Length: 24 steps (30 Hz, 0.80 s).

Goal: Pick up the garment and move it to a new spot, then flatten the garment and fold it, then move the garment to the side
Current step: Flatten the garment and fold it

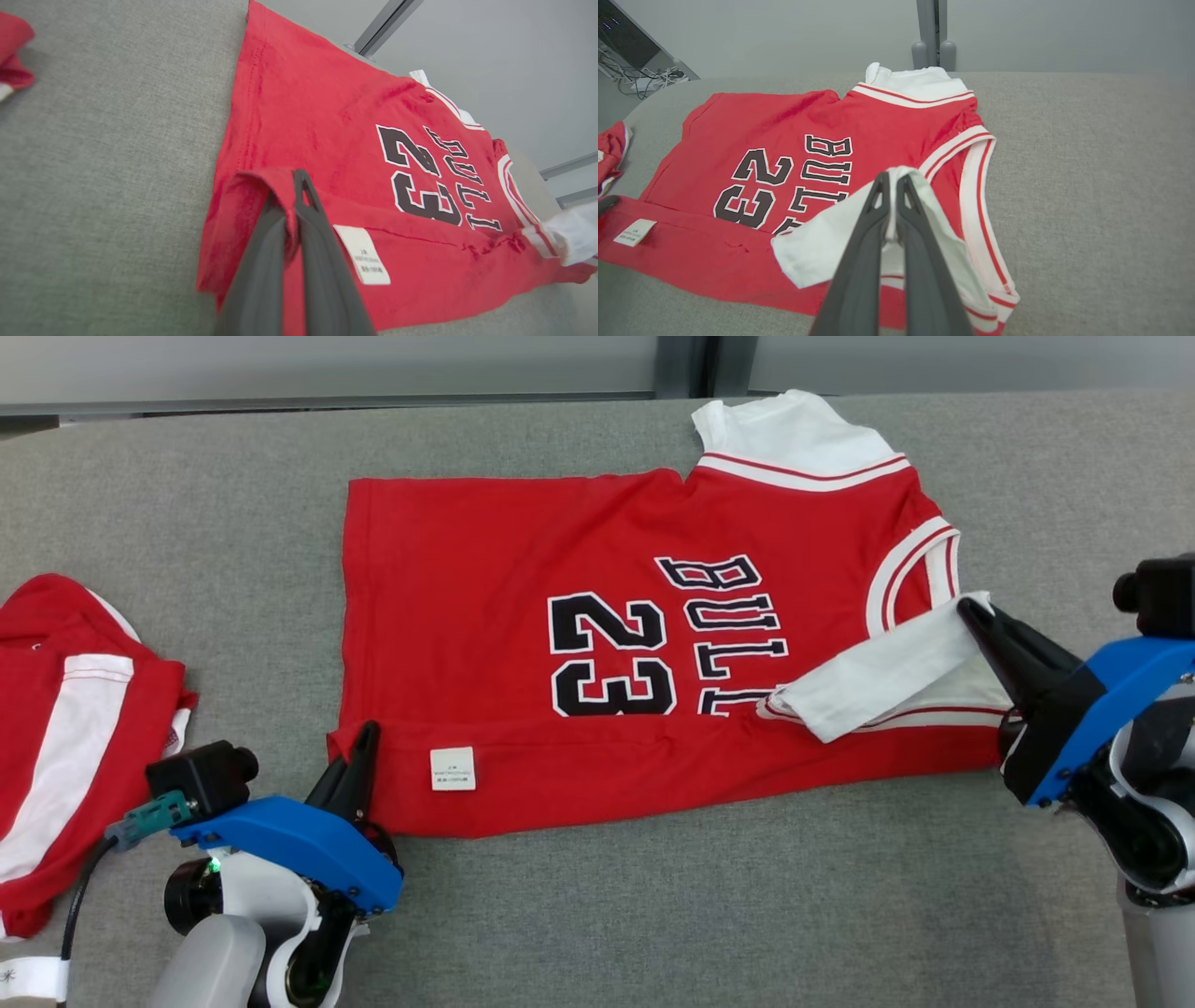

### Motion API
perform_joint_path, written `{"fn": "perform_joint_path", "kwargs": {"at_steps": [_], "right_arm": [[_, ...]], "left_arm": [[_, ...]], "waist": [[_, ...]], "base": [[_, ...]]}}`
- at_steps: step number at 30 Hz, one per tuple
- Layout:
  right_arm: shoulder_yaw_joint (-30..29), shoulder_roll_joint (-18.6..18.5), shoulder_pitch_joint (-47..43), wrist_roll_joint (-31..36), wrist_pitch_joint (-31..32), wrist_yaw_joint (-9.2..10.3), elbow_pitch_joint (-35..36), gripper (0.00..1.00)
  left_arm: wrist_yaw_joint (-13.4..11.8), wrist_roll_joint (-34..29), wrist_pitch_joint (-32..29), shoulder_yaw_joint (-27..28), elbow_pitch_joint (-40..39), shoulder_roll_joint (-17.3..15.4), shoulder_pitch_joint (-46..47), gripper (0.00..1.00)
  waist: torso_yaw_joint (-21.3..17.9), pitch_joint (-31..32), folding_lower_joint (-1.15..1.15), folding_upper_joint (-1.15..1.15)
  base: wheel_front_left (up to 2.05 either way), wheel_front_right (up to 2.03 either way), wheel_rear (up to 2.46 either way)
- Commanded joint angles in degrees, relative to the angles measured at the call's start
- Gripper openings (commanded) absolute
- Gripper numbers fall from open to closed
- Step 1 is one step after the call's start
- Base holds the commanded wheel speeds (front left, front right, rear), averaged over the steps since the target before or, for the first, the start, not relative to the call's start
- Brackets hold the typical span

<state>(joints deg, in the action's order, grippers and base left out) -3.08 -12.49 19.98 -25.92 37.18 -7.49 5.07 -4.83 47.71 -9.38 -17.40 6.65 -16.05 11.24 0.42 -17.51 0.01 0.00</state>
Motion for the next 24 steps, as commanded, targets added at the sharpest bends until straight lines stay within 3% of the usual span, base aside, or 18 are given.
{"fn": "perform_joint_path", "kwargs": {"at_steps": [1,3,4,5,6,7,15,19,24], "right_arm": [[0.37,-0.57,1.82,-0.29,-0.78,-0.01,-1.25,0.0],[1.22,-0.78,3.57,-0.39,-2.13,-0.01,-3.23,0.0],[1.53,-0.96,4.42,-0.4,-3.07,-0.01,-4.1,0.45],[1.94,-1.04,5.19,-0.54,-4.24,-0.01,-4.91,0.98],[2.04,-1.16,5.87,-0.54,-5.64,-0.01,-5.76,1.0],[2.18,-1.3,6.27,-0.36,-7.05,-0.01,-6.59,1.0],[3.01,-2.88,4.91,-1.22,-15.78,-0.01,-11.28,1.0],[-0.05,-3.11,0.2,-1.63,-14.55,-0.01,-11.3,1.0],[-4.84,-0.8,-6.05,0.42,-11.19,-0.01,-9.2,1.0]], "left_arm": [[0.44,-0.45,0.52,-0.14,0.83,0.12,1.33,0.0],[0.89,-0.64,0.92,-0.6,2.13,0.61,2.07,0.0],[1.11,-0.74,1.15,-0.75,2.62,0.74,2.4,0.0],[1.18,-0.96,1.77,-0.65,3.14,0.89,2.72,0.32],[1.24,-1.09,2.44,-0.51,3.52,1.05,2.98,0.77],[1.14,-1.27,3.29,-0.27,3.94,1.22,3.26,1.0],[2.46,-1.57,7.39,-0.26,6.77,1.71,1.2,1.0],[1.98,-2.72,8.56,-0.7,6.46,0.62,-1.61,1.0],[1.1,-4.97,7.63,-2.91,6.53,-0.37,-4.24,1.0]], "waist": [[0.5,-0.62,-0.01,0.0],[0.74,-0.88,-0.01,0.0],[0.83,-0.97,-0.01,0.0],[0.93,-1.0,-0.01,0.0],[1.02,-1.0,-0.01,0.0],[1.15,-0.88,-0.01,0.0],[1.61,2.3,-0.01,0.0],[1.53,4.12,-0.01,0.0],[1.39,4.63,-0.01,0.0]], "base": [[0.0,0.0,0.0],[0.0,0.0,0.0],[0.0,0.0,0.0],[0.0,0.0,0.0],[0.0,0.0,0.0],[0.0,0.0,0.0],[0.0,0.0,0.0],[0.0,0.0,0.0],[0.0,0.0,0.0]]}}
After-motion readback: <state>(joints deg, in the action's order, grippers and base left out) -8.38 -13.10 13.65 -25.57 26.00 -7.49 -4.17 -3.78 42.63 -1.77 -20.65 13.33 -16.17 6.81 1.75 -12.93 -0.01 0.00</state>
